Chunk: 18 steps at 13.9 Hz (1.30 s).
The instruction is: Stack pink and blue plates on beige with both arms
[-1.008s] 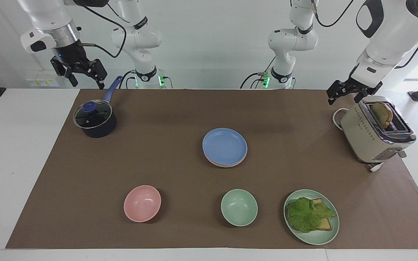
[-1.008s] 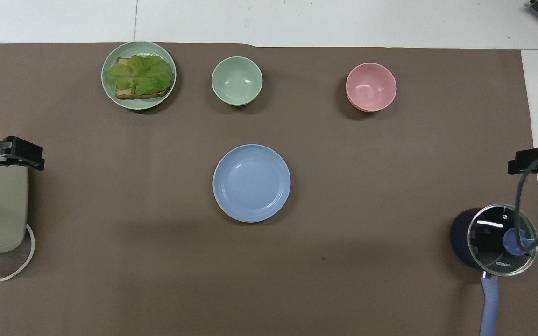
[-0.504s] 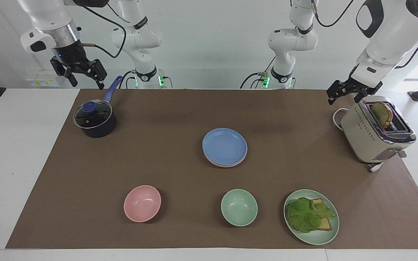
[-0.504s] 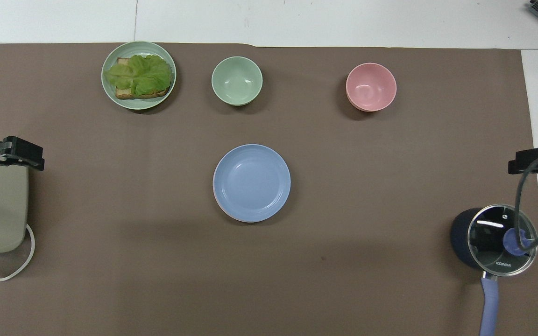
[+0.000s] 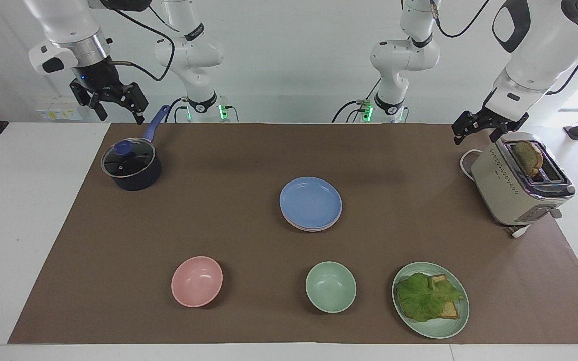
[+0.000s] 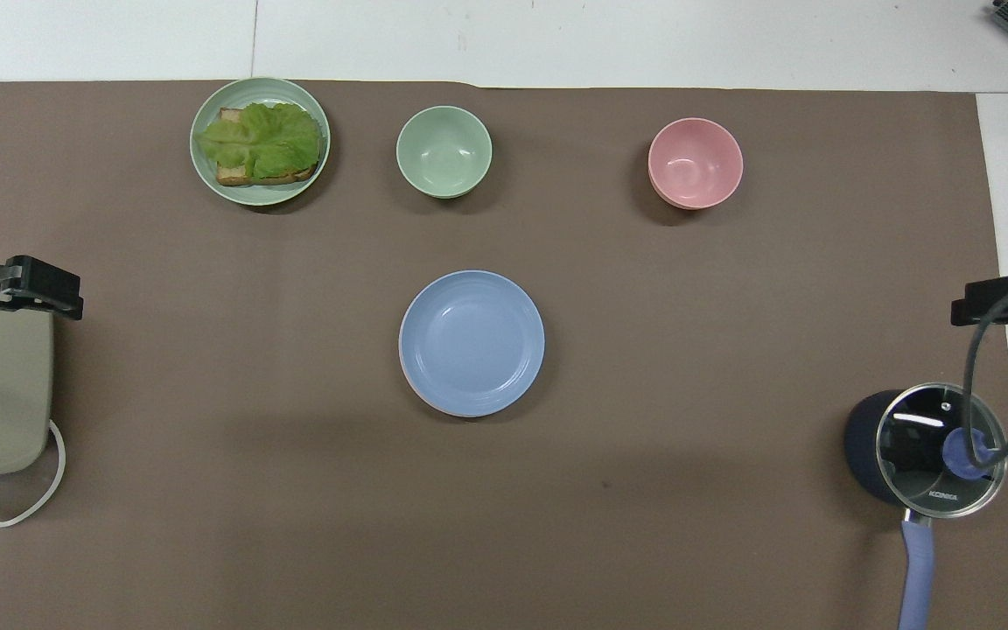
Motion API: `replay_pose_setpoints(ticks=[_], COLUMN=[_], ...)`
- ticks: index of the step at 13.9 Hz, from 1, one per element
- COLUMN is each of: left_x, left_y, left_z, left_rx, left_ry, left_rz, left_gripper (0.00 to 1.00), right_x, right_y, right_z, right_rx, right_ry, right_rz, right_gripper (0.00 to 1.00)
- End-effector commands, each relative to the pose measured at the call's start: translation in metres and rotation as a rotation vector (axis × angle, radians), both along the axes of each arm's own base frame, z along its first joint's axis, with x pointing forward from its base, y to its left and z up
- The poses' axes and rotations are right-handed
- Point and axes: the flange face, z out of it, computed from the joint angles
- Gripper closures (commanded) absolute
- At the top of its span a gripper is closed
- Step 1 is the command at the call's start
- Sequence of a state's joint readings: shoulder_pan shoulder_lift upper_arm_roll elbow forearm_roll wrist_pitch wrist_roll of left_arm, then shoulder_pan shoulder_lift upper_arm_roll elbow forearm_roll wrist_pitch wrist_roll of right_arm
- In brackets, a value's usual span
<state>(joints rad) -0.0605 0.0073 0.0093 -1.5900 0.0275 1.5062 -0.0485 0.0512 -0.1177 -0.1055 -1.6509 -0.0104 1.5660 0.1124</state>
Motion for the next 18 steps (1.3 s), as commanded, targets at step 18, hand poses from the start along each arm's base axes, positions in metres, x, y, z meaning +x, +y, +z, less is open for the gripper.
replay_pose_setpoints(ticks=[18], left_x=[-0.0064], left_y=[0.0024], left_z=[0.0013], left_rx=[0.007], left_ry=[-0.001], left_rz=[-0.004], left_gripper=[0.0], right_x=[-0.0039], right_y=[-0.0068], right_z=[-0.0019], right_rx=[-0.035], right_ry=[0.006], right_rz=[0.025], right_gripper=[0.0])
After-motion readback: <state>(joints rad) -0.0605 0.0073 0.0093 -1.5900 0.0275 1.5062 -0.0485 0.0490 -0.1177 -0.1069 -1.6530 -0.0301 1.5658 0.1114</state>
